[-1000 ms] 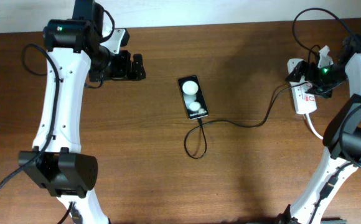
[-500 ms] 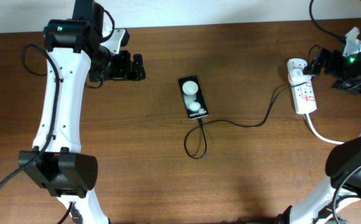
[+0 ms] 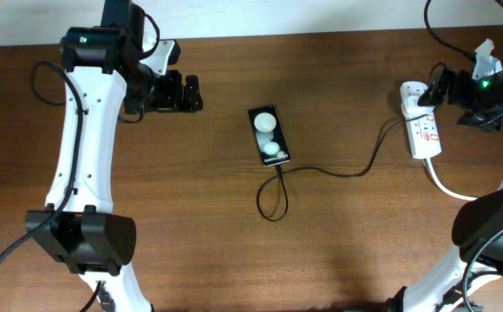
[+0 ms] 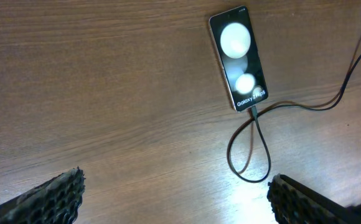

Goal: Plug charger to phone and switch on socket

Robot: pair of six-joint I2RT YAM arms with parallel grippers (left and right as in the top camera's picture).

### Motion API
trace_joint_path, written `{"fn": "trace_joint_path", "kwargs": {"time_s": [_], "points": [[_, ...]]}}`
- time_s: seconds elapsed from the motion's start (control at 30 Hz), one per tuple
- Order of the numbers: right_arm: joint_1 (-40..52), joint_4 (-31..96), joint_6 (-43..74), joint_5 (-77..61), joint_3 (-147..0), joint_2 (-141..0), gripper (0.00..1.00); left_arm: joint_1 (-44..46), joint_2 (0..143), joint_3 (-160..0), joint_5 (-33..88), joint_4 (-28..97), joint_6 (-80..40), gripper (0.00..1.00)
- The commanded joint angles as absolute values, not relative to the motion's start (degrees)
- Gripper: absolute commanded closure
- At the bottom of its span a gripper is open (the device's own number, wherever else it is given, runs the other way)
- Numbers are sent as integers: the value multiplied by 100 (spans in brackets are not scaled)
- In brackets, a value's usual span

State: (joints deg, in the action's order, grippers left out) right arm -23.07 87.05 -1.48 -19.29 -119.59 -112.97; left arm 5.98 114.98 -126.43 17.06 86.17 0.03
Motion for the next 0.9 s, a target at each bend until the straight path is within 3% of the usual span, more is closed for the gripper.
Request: {"fn": "trace_joint_path", "kwargs": {"time_s": [0.0, 0.3, 0.6, 0.7, 0.87], "points": [[-2279, 8722, -119, -1876, -12044, -11148, 1, 585, 11334, -12654, 1667, 8621, 93, 1], [-2279, 8722, -119, -1876, -12044, -11148, 1, 585, 11332, -12654, 1339, 8615, 93, 1], [-2279, 8722, -119, -1876, -12044, -11148, 1, 585, 10462, -12586, 742, 7564, 93, 1], [-2279, 8722, -119, -1876, -12044, -11148, 1, 585, 9537, -11338, 611, 6643, 95, 1], [-2279, 8722, -119, -1876, -12044, -11148, 1, 585, 6965, -7140, 292, 3747, 97, 1]]}}
